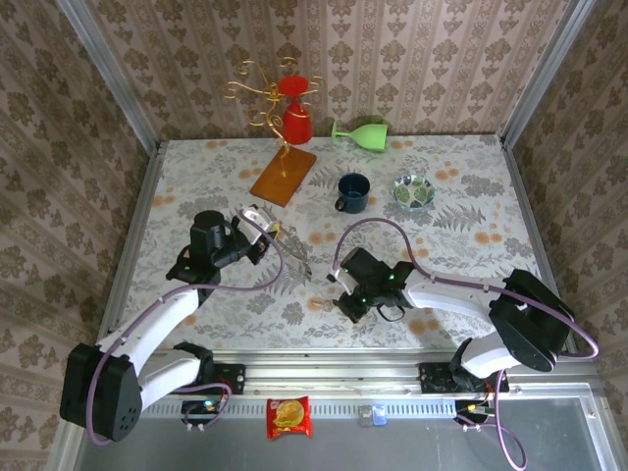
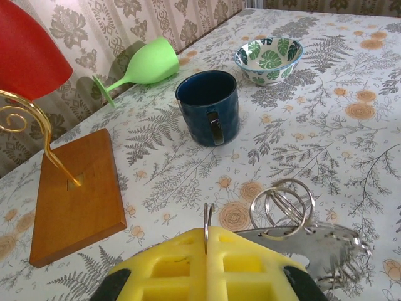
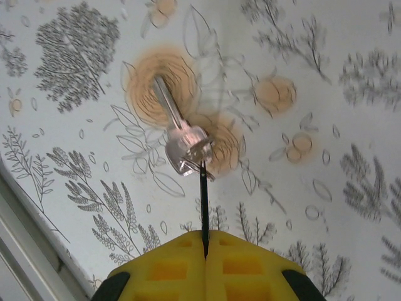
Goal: Put the keys on the keyring
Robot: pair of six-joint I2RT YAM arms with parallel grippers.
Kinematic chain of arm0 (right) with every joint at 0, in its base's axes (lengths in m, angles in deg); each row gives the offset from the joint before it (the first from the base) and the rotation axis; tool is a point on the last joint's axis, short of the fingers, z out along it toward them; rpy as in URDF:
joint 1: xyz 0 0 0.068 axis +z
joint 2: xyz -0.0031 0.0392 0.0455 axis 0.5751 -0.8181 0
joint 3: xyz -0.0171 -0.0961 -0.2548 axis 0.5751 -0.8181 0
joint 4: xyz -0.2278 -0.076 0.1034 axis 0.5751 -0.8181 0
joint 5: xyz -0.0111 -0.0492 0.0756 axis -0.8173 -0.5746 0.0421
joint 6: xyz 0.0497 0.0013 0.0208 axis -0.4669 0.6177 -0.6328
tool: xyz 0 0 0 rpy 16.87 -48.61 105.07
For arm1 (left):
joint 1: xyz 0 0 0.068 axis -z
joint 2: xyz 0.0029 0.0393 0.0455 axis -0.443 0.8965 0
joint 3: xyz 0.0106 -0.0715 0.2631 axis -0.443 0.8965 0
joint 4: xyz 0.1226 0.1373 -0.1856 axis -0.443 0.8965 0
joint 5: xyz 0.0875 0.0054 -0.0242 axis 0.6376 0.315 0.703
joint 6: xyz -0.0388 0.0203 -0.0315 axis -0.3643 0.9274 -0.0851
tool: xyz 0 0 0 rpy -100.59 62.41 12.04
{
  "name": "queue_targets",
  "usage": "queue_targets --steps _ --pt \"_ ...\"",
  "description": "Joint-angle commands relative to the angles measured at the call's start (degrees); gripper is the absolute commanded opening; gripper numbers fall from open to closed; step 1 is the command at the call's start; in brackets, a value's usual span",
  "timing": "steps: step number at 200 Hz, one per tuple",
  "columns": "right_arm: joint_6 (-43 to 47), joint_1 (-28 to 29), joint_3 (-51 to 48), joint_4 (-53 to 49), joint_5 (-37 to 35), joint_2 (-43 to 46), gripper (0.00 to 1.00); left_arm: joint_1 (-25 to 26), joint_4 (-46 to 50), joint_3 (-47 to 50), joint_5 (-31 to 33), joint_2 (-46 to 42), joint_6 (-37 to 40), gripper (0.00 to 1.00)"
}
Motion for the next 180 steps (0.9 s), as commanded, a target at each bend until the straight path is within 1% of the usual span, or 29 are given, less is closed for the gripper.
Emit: queue_targets --steps 1,14,21,36,43,58,61,69,99,117,137,152,180 --pt "-6.65 -0.25 -1.73 -4.52 -0.75 0.44 0.03 0.46 -4.73 -2.71 -1.45 0.01 0.97 0.00" --pt "-7.75 -0.19 -2.11 -6.19 -0.58 0.49 0.05 0.56 -5.25 -2.84 -1.49 0.26 0.75 0.00" --pt "-8.17 -0.22 -2.07 -7.05 -0.57 0.46 0.09 0.59 -5.47 -2.89 -1.44 0.36 0.68 0.00" --pt "-8.95 -0.22 -1.62 -8.30 -0.57 1.04 0.25 0.68 -5.73 -3.09 -1.55 0.70 0.69 0.00" --pt "-9.20 -0.19 -1.31 -8.43 -0.49 1.74 0.30 0.64 -5.89 -3.09 -1.53 0.81 0.70 0.00" --pt "-9.92 -0.20 -0.76 -7.62 -0.37 2.82 0.35 0.77 -5.84 -3.24 -1.52 0.98 0.84 0.00" --pt "-10.03 -0.25 -0.67 -7.37 -0.41 4.71 0.36 0.77 -5.86 -3.24 -1.55 0.96 0.82 0.00" --pt "-10.46 -0.26 -0.56 -6.58 -0.60 5.81 0.38 0.85 -5.75 -3.18 -1.57 0.91 0.84 0.00" --pt "-14.31 -0.67 1.39 -3.71 0.39 5.10 0.39 1.03 -5.76 -3.05 -1.16 0.81 1.05 0.00" --pt "-22.71 -1.99 2.90 -3.30 0.39 3.62 0.37 1.34 -5.44 -2.95 -0.90 0.59 0.97 0.00" --pt "-28.89 -4.76 4.61 -4.92 6.22 -0.63 0.33 1.67 -4.98 -2.69 -0.41 0.29 1.05 0.00" --pt "-28.24 -4.18 6.27 -6.16 8.07 -2.77 0.33 1.76 -4.95 -2.27 -0.36 0.04 1.19 0.00" --pt "-22.01 -0.39 11.36 -13.39 2.06 -6.86 0.35 1.96 -5.29 -1.77 -0.28 -0.06 1.32 0.00"
